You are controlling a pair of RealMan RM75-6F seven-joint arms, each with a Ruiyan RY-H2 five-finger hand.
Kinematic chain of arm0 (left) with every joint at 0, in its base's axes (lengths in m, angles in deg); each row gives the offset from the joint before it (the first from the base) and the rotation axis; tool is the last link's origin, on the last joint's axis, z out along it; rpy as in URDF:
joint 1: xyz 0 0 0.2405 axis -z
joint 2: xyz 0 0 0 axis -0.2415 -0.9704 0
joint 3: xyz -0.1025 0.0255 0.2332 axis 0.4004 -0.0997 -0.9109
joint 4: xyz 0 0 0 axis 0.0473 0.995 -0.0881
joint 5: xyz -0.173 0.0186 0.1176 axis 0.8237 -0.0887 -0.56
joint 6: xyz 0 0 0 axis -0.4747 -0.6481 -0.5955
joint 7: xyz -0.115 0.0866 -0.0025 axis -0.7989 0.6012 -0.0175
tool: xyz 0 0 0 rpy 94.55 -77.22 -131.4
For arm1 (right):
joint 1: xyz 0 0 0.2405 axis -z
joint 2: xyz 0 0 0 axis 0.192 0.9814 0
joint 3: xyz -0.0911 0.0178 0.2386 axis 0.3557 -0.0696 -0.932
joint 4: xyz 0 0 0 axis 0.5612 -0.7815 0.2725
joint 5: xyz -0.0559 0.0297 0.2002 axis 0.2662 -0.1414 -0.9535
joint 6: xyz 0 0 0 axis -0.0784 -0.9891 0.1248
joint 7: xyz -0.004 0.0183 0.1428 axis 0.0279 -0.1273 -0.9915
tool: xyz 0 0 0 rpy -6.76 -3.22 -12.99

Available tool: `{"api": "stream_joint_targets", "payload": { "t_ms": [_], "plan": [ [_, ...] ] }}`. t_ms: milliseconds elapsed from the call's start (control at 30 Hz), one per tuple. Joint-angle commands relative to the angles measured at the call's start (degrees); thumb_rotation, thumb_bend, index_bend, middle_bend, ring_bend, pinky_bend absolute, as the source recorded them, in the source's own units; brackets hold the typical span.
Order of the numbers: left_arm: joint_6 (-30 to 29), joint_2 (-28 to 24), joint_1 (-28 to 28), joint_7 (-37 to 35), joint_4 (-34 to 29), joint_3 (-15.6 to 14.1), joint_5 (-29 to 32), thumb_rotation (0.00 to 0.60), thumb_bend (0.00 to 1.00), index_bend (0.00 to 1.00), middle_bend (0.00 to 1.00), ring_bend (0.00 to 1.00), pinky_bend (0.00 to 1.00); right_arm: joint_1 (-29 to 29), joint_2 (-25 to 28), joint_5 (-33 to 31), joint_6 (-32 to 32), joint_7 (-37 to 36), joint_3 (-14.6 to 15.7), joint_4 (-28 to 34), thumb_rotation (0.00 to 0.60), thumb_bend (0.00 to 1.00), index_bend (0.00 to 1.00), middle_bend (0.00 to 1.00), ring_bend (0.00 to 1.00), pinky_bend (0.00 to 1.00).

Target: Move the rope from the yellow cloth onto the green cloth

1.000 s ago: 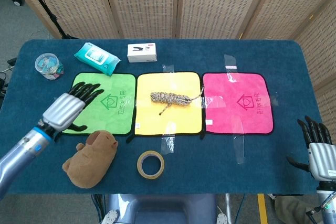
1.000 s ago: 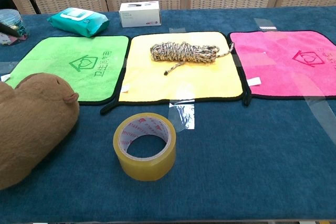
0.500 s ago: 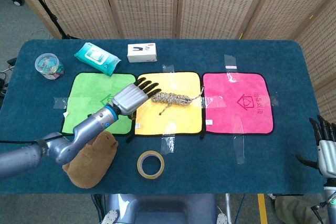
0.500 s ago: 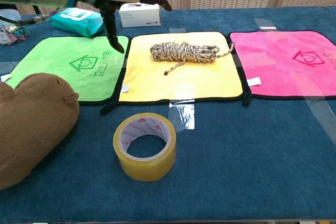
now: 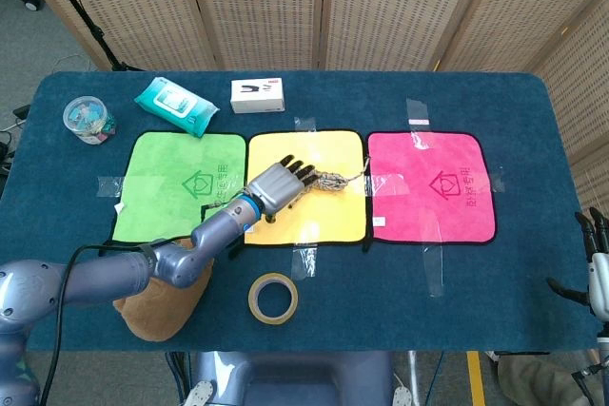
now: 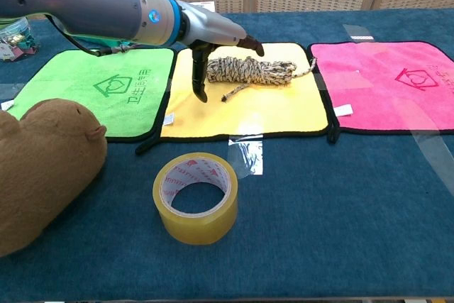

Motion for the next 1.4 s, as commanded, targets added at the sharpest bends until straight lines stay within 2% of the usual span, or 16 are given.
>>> {"api": "stream_joint_targets", "payload": {
  "t_ms": [33, 233, 433, 667, 900, 1200, 1400],
  "plan": [
    [-0.67, 2.34, 3.53, 2.07, 1.93, -1.67, 3.84, 0.600, 0.11, 0.00, 0.00, 0.00, 0.00, 0.02, 0.05, -0.17, 0.05, -0.13, -0.14, -0.12, 0.600, 0.00, 0.00, 0.00, 0.00, 0.00],
    [-0.59, 6.29, 7.41, 3.30, 6.46, -3.28, 9.08, 0.600, 0.11, 0.00, 0.00, 0.00, 0.00, 0.08, 0.16, -0.73, 0.43, -0.63, -0.40, -0.59, 0.600, 0.00, 0.00, 0.00, 0.00, 0.00],
    [-0.35, 7.32, 9.49, 4.08, 7.50, -5.61, 12.21, 0.600, 0.11, 0.00, 0.00, 0.00, 0.00, 0.16, 0.30, -1.03, 0.41, -1.00, -0.70, -0.79, 0.600, 0.00, 0.00, 0.00, 0.00, 0.00],
    [-1.70, 4.94, 10.84, 5.40, 4.76, -9.09, 16.42, 0.600, 0.11, 0.00, 0.00, 0.00, 0.00, 0.31, 0.53, -0.91, 0.21, -1.27, -0.81, -0.66, 0.600, 0.00, 0.00, 0.00, 0.00, 0.00],
    [-3.77, 1.42, 10.49, 5.81, 1.13, -12.26, 18.11, 0.600, 0.11, 0.00, 0.00, 0.00, 0.00, 0.27, 0.50, -0.74, 0.33, -1.25, -0.75, -0.49, 0.600, 0.00, 0.00, 0.00, 0.00, 0.00],
    [-4.16, -2.88, 7.88, 4.19, -1.68, -15.40, 17.25, 0.600, 0.11, 0.00, 0.00, 0.00, 0.00, 0.14, 0.28, -0.28, 0.43, -0.58, -0.48, -0.16, 0.600, 0.00, 0.00, 0.00, 0.00, 0.00],
    [-3.87, -4.77, 5.57, 1.89, -2.15, -16.04, 14.41, 0.600, 0.11, 0.00, 0.00, 0.00, 0.00, 0.07, 0.08, 0.10, 0.43, 0.05, -0.21, 0.28, 0.600, 0.00, 0.00, 0.00, 0.00, 0.00]
  ]
}}
